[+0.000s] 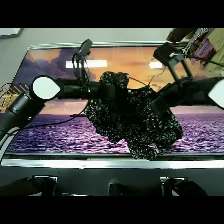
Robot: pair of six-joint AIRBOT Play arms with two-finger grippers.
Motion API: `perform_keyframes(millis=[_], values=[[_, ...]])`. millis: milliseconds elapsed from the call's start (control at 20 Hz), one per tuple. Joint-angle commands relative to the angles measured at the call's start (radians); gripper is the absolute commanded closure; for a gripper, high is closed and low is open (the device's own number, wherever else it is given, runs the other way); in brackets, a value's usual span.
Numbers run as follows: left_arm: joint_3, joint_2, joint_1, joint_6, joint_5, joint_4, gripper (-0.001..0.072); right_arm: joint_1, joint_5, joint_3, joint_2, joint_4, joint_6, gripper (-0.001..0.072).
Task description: Fold the clothes and pants, and hang the long-sleeved shirts on hangers.
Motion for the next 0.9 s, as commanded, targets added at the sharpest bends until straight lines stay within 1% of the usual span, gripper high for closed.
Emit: perform_keyframes(millis=[0, 150, 250, 300, 400, 450, 700, 850], values=[[0.003, 0.031, 0.013, 0.045, -0.030, 0.025, 0.0090, 0.002, 0.047, 0.001, 0.045, -0.010, 0.003, 0.0690], [0.003, 0.100, 0.080, 0.120, -0.045, 0.037, 0.0090, 0.002, 0.055, 0.001, 0.040, -0.010, -0.068, 0.0690], [0.003, 0.151, 0.152, 0.207, -0.068, 0.040, 0.0091, 0.001, 0.038, 0.001, 0.036, -0.010, -0.119, 0.0690], [0.003, 0.171, 0.187, 0.261, -0.093, 0.040, 0.0091, 0.001, 0.029, 0.001, 0.034, -0.010, -0.148, 0.0690], [0.002, 0.187, 0.231, 0.422, -0.142, 0.040, 0.0092, 0.001, 0.015, 0.001, 0.027, -0.008, -0.221, 0.0690], [0.002, 0.186, 0.240, 0.497, -0.174, 0.040, 0.0092, 0.001, 0.013, 0.001, 0.021, -0.005, -0.263, 0.0689], [-0.035, 0.150, 0.236, 0.805, -0.344, 0.043, 0.0093, 0.001, 0.014, 0.001, -0.002, 0.007, -0.491, 0.0688], [-0.064, 0.143, 0.236, 0.953, -0.346, 0.043, 0.0093, 0.001, 0.015, 0.001, -0.002, 0.081, -0.592, 0.0688]])
